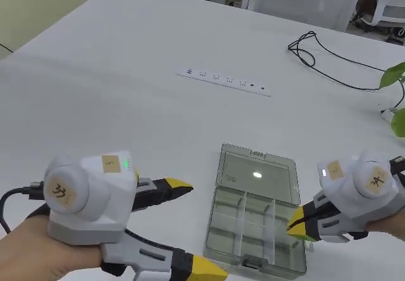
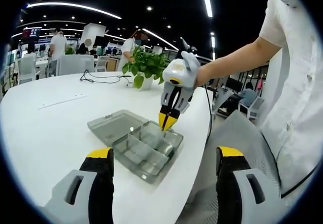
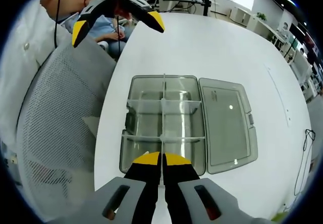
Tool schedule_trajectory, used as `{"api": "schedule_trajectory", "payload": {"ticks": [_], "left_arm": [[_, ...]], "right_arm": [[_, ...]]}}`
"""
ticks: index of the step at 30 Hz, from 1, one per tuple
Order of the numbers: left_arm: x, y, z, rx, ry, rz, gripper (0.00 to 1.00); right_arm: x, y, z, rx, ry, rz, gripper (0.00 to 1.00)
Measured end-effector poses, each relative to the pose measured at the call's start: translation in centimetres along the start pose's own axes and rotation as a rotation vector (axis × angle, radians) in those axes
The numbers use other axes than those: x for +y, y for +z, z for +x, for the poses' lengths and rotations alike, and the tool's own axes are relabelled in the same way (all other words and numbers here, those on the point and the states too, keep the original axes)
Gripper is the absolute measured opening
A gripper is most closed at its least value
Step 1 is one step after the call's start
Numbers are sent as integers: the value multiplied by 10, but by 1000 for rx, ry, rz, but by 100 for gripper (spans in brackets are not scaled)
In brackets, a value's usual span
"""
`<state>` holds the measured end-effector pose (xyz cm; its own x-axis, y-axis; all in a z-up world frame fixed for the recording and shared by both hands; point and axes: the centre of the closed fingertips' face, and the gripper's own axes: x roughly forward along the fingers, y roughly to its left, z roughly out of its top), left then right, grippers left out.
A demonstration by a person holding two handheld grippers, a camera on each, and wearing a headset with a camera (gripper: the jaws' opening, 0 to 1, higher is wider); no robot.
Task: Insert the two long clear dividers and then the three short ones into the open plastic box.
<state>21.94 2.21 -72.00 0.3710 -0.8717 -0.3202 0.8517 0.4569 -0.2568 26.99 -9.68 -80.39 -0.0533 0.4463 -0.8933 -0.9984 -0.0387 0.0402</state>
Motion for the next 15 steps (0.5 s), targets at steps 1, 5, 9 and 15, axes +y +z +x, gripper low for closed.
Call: {"api": "schedule_trajectory", "payload": {"ticks": [1,5,9,15], "left_arm": [[0,0,0,1,-1,-1,85],[0,-1,0,6,-3,0,85],[0,-1,1,6,-5,-4,85],[0,0,2,4,-9,-4,84]], "right_arm": [[0,-1,1,5,-1,-1,2],[0,-1,2,17,-1,-15,2],[0,-1,2,20,-3,-21,2],[0,-4,6,49,-8,-33,2]]}}
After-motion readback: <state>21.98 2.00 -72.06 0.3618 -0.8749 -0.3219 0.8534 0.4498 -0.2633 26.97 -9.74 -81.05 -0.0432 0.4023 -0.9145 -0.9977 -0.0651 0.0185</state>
